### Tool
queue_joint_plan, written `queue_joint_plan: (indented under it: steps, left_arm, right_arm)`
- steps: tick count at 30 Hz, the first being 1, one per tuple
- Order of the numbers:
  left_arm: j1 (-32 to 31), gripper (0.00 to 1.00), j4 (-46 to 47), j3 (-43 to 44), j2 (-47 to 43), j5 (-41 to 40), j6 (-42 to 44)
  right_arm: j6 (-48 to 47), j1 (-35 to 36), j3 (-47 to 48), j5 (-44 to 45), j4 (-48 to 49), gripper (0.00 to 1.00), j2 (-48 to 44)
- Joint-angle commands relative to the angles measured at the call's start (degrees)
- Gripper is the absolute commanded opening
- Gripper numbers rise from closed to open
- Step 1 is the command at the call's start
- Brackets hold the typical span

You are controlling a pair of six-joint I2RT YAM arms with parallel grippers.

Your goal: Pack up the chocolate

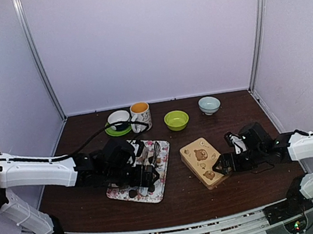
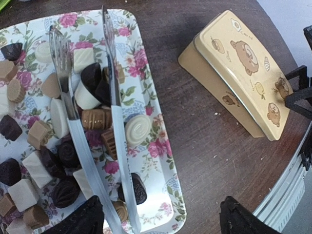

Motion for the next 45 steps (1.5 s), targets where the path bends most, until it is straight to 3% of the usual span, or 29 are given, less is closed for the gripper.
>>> queue_joint_plan:
  steps: [1, 7, 10, 19, 32, 40, 45]
  left_arm:
    - [0.0, 0.82, -3.01, 1.33, 1.52, -2.7, -1.84]
    - [0.24, 0.77, -4.39, 0.29, 1.33, -4.05, -2.64]
    - [0.01, 0.76, -1.4, 0.45, 0.57, -0.97, 0.39]
    - [-0.26, 0.7, 3.66, 5.38, 2.04, 6.84, 1.63]
    - [-2.2, 0.69, 19.93, 6.83, 12.67, 13.43, -4.66]
    - [-2.28, 0.66, 21.25, 10.42, 18.09, 16.09, -4.8]
    - [-2.11, 0.66, 18.99, 12.35, 20.46, 15.41, -4.26]
  right_arm:
    - [4.29, 3.19, -1.16, -1.95, 3.75, 0.97, -0.55]
    - [4.11, 4.91, -0.94, 1.35, 0.1, 0.97, -4.37]
    - [2.89, 4.82, 0.7, 5.38, -3.79, 0.95, -6.27]
    - [-0.04, 4.81, 5.99, 6.94, -8.34, 0.79, -4.99]
    - [3.28, 4.96, 7.84, 3.88, -4.39, 0.76, 1.87]
    - [6.59, 5.71, 4.71, 0.57, 0.67, 0.65, 0.75]
    - [6.88, 5.98, 4.75, -0.78, 0.98, 0.64, 2.02]
